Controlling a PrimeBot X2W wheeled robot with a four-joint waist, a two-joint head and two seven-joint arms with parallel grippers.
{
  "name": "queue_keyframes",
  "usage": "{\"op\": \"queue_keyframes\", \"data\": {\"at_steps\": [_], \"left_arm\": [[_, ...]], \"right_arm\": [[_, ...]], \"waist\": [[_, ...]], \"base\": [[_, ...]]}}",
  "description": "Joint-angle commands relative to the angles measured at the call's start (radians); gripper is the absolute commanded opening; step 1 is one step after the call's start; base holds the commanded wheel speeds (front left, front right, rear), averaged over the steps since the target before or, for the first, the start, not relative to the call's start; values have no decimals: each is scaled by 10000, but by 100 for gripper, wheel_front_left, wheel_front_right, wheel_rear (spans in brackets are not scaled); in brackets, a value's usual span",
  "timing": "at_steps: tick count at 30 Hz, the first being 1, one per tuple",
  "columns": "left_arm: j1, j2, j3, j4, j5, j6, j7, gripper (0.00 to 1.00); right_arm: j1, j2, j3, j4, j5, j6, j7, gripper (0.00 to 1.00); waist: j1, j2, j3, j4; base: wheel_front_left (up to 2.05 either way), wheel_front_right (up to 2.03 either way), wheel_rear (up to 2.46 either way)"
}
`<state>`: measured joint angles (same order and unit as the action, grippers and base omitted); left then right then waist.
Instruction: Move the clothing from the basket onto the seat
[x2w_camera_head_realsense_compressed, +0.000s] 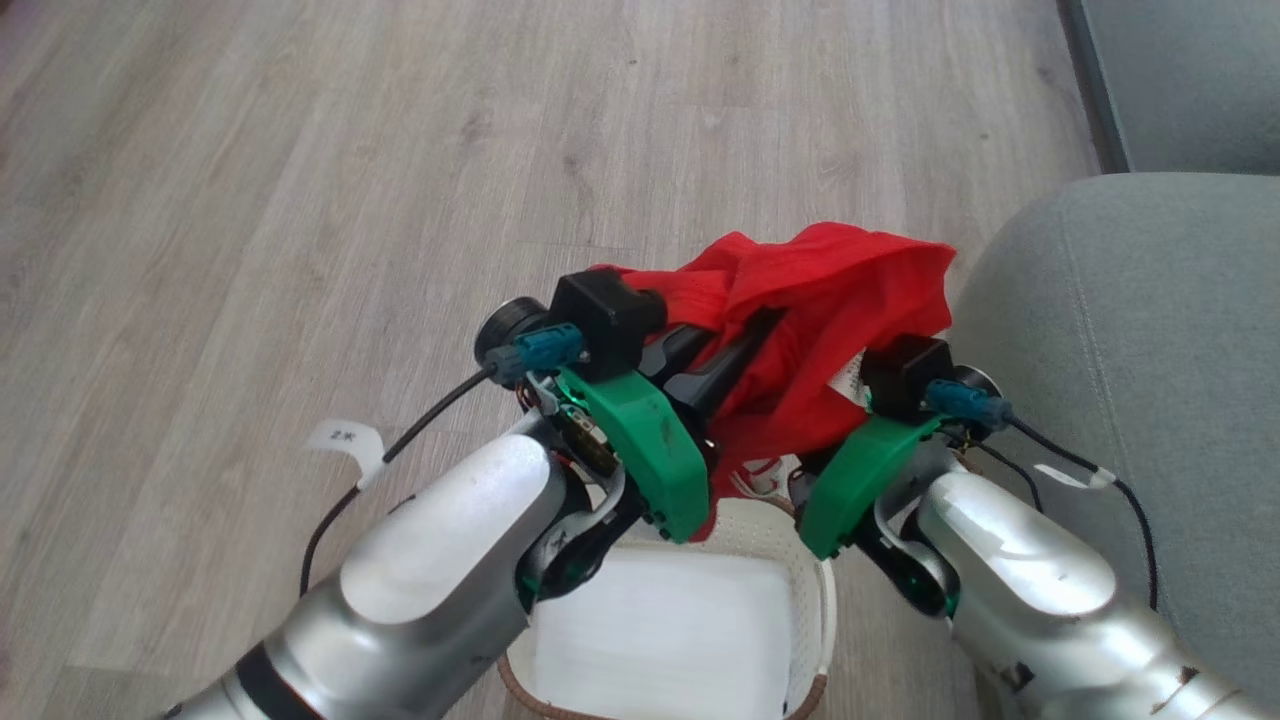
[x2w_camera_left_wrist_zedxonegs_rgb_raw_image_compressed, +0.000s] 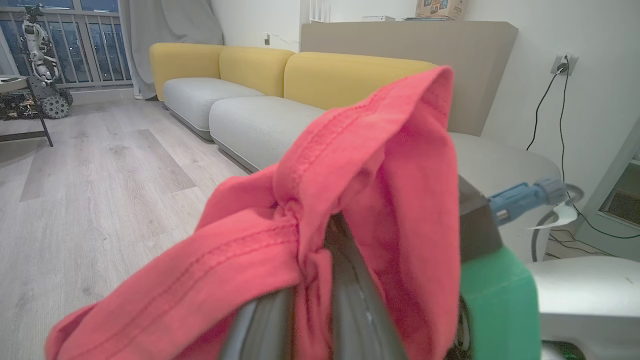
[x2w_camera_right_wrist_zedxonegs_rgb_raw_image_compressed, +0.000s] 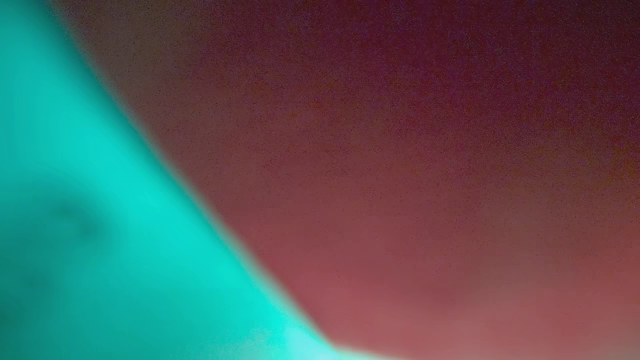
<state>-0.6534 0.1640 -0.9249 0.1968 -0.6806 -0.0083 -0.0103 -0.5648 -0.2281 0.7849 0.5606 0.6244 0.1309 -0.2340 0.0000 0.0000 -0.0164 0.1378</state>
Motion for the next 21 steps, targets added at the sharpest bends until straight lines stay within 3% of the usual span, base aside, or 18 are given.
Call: {"op": "queue_keyframes", "data": {"at_steps": [1, 7, 15, 16, 17, 18, 19, 20, 21], "left_arm": [[-623, 169, 468, -292, -101, 51, -53, 0], [-409, 384, 558, -249, -200, 144, -142, 0], [-62, 599, 599, -260, -303, 302, -220, 0], [-20, 616, 601, -269, -313, 323, -233, 10], [17, 633, 602, -280, -320, 342, -249, 40], [51, 649, 600, -290, -324, 360, -261, 49], [85, 658, 598, -298, -339, 376, -264, 71], [114, 668, 594, -309, -348, 390, -268, 100], [142, 679, 589, -318, -356, 403, -273, 100]], "right_arm": [[-414, -82, 25, -285, 135, -2, -192, 0], [-141, -356, -128, -597, 300, -2, -269, 0], [761, -590, -1256, -1639, -25, -2, -275, 0], [885, -612, -1405, -1747, -73, -2, -275, 0], [1007, -635, -1541, -1851, -121, -2, -275, 0], [1128, -655, -1668, -1953, -170, -2, -276, 0], [1242, -674, -1799, -2053, -221, -2, -276, 0], [1350, -694, -1935, -2153, -270, -2, -276, 0], [1447, -710, -2066, -2254, -318, -2, -276, 0]], "waist": [[0, 0, 8, -54], [0, 0, 6, -216], [0, 0, 26, -318], [0, 0, 29, -327], [0, 0, 30, -336], [0, 0, 30, -347], [0, 0, 30, -357], [0, 0, 33, -369], [0, 0, 38, -386]], "base": [[0, 0, 0], [0, 0, 0], [0, 0, 0], [0, 0, 0], [0, 0, 0], [0, 0, 0], [0, 0, 0], [0, 0, 0], [0, 0, 0]]}}
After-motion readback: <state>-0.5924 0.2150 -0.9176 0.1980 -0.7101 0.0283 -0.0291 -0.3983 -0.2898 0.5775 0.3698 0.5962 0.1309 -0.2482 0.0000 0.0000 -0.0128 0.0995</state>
